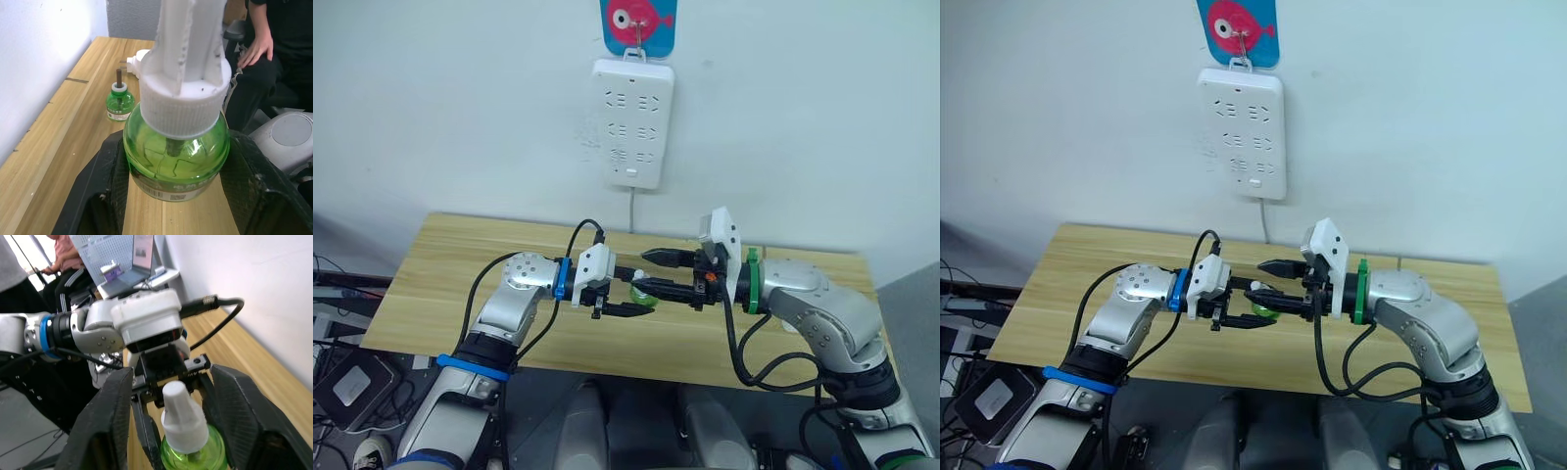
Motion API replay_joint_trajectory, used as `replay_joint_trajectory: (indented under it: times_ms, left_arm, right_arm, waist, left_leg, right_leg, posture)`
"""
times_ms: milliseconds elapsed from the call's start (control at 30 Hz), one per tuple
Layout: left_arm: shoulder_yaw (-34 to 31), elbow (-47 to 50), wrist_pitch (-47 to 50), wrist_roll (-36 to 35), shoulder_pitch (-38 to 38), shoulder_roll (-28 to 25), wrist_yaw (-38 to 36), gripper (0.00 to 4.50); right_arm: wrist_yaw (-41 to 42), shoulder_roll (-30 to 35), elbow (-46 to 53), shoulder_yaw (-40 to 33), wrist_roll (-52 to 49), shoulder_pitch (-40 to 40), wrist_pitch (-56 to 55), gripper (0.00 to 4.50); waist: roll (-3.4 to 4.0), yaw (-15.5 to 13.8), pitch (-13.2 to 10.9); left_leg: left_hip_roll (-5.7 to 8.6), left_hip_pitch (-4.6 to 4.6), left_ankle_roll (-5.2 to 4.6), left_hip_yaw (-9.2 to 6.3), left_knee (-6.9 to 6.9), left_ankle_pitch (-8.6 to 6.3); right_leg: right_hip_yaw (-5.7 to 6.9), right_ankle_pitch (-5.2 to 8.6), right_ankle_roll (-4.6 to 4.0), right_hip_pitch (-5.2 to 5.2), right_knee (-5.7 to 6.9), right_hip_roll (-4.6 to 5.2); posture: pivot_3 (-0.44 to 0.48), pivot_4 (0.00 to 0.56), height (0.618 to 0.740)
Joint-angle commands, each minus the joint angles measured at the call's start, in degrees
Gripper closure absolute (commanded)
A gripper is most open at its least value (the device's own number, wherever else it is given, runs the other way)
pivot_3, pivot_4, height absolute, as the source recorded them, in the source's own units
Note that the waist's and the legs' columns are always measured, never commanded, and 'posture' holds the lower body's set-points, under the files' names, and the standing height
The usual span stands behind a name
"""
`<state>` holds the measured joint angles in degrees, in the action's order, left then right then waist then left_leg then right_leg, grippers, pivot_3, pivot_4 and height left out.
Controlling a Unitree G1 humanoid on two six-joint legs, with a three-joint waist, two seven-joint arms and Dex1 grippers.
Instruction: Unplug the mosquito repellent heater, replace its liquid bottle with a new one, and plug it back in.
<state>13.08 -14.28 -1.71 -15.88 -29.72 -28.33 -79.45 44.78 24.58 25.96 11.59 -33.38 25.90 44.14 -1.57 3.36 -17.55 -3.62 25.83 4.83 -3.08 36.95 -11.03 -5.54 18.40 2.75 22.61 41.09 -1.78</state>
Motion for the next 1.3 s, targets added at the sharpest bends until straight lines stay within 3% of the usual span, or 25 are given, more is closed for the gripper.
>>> replay_joint_trajectory:
  times_ms: [33,233,333,533,700,900,967,1100,1300]
  left_arm:
    - [-0.45,1.28,-0.67,-0.46,0.07,0.22,-0.24,2.27]
    - [-0.45,1.58,-0.51,-0.47,0.19,0.22,-0.07,2.27]
    - [-0.41,1.72,-0.42,-0.51,0.23,0.30,-0.01,2.27]
    - [-0.40,1.89,-0.23,-0.57,0.24,0.40,0.01,2.27]
    - [-0.71,0.66,-1.40,0.14,0.82,-0.37,-0.06,2.27]
    - [-2.63,-5.74,-6.04,1.97,2.83,-2.00,1.91,2.27]
    - [-3.28,-6.26,-6.66,1.91,3.23,-2.31,2.48,2.27]
    - [-4.69,-4.43,-4.86,0.86,2.91,-1.97,4.10,2.27]
    - [-5.90,-1.06,-1.36,0.11,2.71,-2.30,5.51,2.27]
  right_arm:
    - [0.10,0.09,1.19,1.04,1.17,-0.30,-2.22,1.69]
    - [0.46,-0.42,-0.59,1.95,2.85,0.02,-4.50,1.69]
    - [1.38,-0.46,-1.43,2.35,3.87,0.32,-6.42,2.30]
    - [3.06,0.20,-2.05,3.52,6.17,-0.40,-10.50,4.27]
    - [1.36,-1.46,1.96,-0.27,0.46,0.97,-7.37,4.27]
    - [-11.83,-6.71,4.04,-10.26,-6.96,8.66,0.33,4.27]
    - [-15.21,-6.92,3.14,-10.72,-3.88,6.88,-0.87,4.27]
    - [-21.27,-4.24,-4.43,-3.75,13.66,-2.18,-12.22,4.27]
    - [-30.30,-10.64,-24.50,-1.60,26.24,-9.72,-30.86,4.27]
  waist:
    - [0.00,0.00,0.00]
    - [0.00,-0.06,0.00]
    - [0.00,-0.07,0.00]
    - [0.00,-0.08,0.00]
    - [0.00,-0.08,0.00]
    - [0.01,0.32,0.00]
    - [0.00,0.04,0.00]
    - [-0.01,-0.92,0.00]
    - [-0.01,-0.46,-0.01]
  left_leg:
    - [0.00,0.00,0.00,0.00,0.00,0.00]
    - [-0.01,0.00,0.00,0.00,0.00,0.00]
    - [-0.01,0.00,0.00,0.00,0.00,0.00]
    - [0.00,-0.01,0.00,0.00,0.00,0.00]
    - [-0.01,0.00,0.00,0.00,0.00,0.00]
    - [-0.04,-0.02,0.02,-0.04,-0.02,0.02]
    - [-0.04,-0.02,0.02,-0.06,-0.06,0.02]
    - [0.05,0.05,0.02,-0.03,-0.07,0.02]
    - [0.03,0.03,0.02,0.07,-0.08,0.02]
  right_leg:
    - [0.00,0.00,0.00,0.00,0.00,0.00]
    - [0.00,0.00,0.00,0.00,0.00,0.00]
    - [0.00,0.00,0.00,0.00,0.00,0.00]
    - [0.00,0.00,0.00,0.00,0.01,0.00]
    - [0.00,0.00,0.00,0.00,0.00,0.00]
    - [0.03,-0.01,-0.01,0.01,0.07,-0.01]
    - [0.05,0.00,-0.02,0.01,0.02,-0.01]
    - [0.04,0.04,-0.07,0.04,-0.05,0.06]
    - [-0.03,0.04,-0.07,0.11,0.02,0.04]
  posture:
    - [-0.057,0.250,0.740]
    - [-0.050,0.256,0.740]
    - [-0.051,0.258,0.740]
    - [-0.050,0.260,0.740]
    - [-0.049,0.265,0.740]
    - [-0.052,0.267,0.740]
    - [-0.050,0.271,0.740]
    - [-0.040,0.282,0.740]
    - [-0.014,0.294,0.740]
